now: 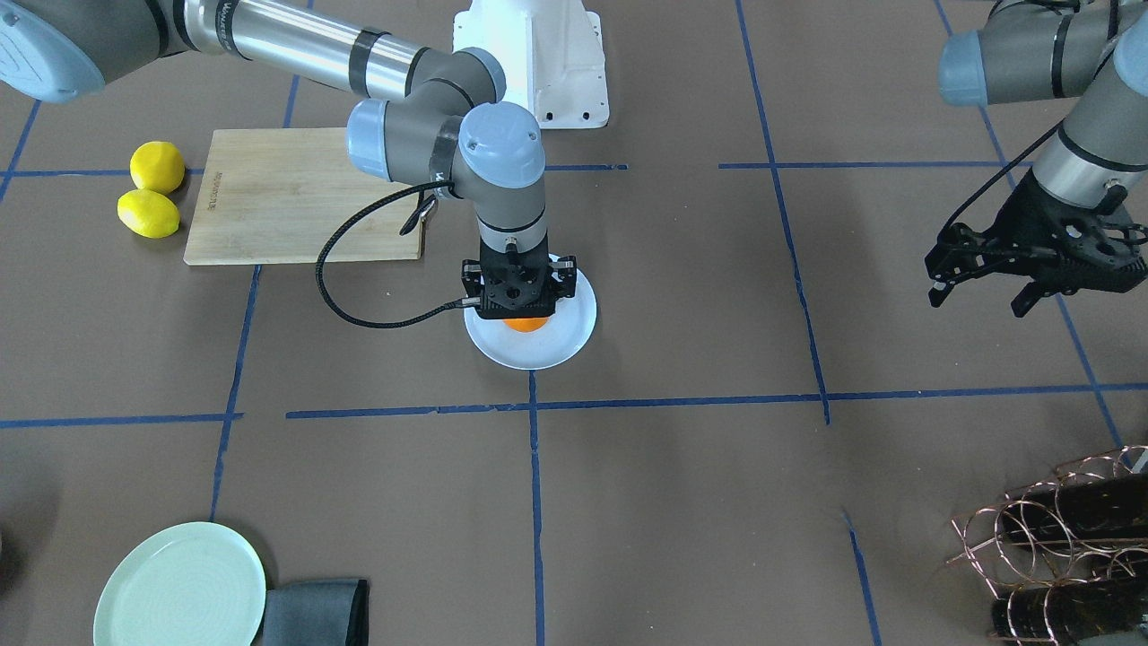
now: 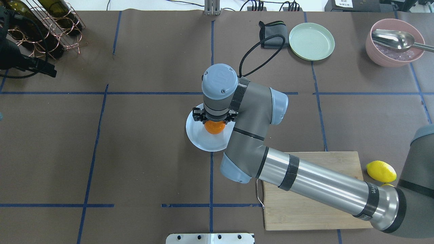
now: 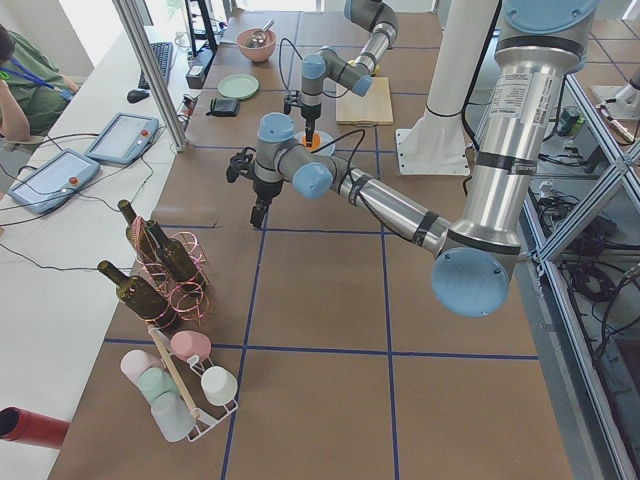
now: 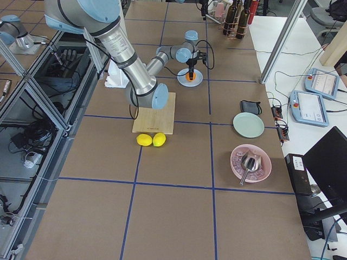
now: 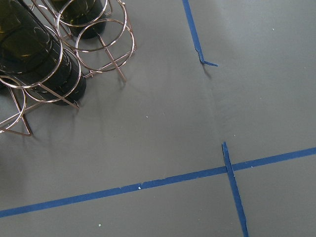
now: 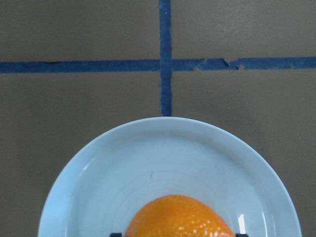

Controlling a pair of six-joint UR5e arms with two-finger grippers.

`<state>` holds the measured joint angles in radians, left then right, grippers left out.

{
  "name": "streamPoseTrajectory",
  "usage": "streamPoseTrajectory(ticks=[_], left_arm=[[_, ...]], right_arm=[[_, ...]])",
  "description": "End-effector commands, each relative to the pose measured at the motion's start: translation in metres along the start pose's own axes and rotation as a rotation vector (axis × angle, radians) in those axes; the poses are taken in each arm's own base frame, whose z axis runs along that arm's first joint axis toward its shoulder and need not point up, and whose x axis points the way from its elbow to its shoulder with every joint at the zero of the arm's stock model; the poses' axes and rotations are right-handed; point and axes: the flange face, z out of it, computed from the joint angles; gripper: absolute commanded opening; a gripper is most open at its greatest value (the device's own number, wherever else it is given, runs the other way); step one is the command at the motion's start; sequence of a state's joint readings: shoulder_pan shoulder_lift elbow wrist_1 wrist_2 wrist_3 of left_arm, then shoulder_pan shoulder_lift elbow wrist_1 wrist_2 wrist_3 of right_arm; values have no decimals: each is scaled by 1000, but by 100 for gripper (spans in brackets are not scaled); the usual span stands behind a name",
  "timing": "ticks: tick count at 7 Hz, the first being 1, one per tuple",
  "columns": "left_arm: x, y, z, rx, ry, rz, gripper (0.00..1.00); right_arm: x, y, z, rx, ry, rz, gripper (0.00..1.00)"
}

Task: Pick orange to plate
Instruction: 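Carry the orange with the right gripper over the light blue plate, then lower the orange onto the plate and open the right gripper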

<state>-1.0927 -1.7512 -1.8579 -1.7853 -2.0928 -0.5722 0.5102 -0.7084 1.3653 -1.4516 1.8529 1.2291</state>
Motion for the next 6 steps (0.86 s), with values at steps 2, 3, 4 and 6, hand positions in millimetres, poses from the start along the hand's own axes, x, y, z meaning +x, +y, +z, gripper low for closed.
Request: streamPoseTrajectory(ticks=[2,3,4,6], left_arm=[[-3,2,-1,-2,-2,12,100],[-18,18,6,-26,-16,35,100],[-39,25,5,-34,-36,81,100],[-143,49,-15,-75,-59,244,100]], right_arm=[[-15,-11,-37,34,-58,3,100],[-3,-18,-54,35,-58,17,100],[27,-23,-81,19,-19,34,100],[165,-33,-128,4,2,-64,100]])
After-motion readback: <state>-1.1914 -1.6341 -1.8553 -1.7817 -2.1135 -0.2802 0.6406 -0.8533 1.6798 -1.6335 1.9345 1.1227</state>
